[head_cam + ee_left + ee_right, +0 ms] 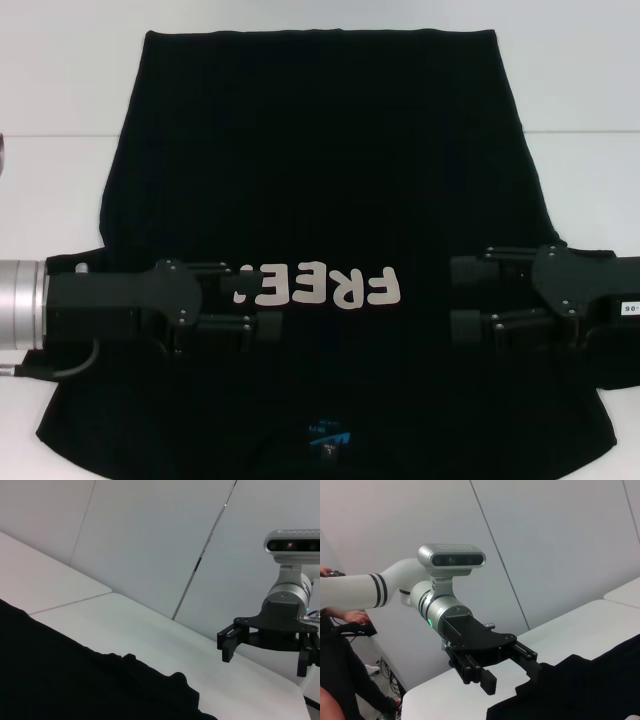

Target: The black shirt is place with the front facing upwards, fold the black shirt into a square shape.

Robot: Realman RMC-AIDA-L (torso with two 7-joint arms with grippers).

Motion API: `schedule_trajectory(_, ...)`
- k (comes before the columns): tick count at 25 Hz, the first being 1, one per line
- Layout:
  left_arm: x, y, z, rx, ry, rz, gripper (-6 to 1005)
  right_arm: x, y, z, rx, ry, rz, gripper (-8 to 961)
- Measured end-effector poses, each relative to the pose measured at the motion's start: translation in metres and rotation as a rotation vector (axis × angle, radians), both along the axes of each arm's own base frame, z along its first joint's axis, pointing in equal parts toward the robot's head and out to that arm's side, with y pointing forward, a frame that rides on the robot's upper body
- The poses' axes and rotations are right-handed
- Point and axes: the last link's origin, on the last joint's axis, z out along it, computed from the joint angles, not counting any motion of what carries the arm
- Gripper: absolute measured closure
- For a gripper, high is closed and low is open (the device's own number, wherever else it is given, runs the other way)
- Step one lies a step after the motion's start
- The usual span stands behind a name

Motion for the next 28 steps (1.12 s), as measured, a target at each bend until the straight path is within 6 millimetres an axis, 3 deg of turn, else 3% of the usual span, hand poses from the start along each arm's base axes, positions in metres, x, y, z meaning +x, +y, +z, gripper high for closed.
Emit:
schedule_trajectory(22,-0.002,0.003,0.000,0.014,0.007,0.015,264,-0.002,0.004,-0.003,0.013,-0.006,-0.006,39)
schedule_trajectory(28,-0.022,0.003,0.023,0.046,0.007,0.182,265,-0.001,0.009,-0.008,0.056,0.008,-0.041,39)
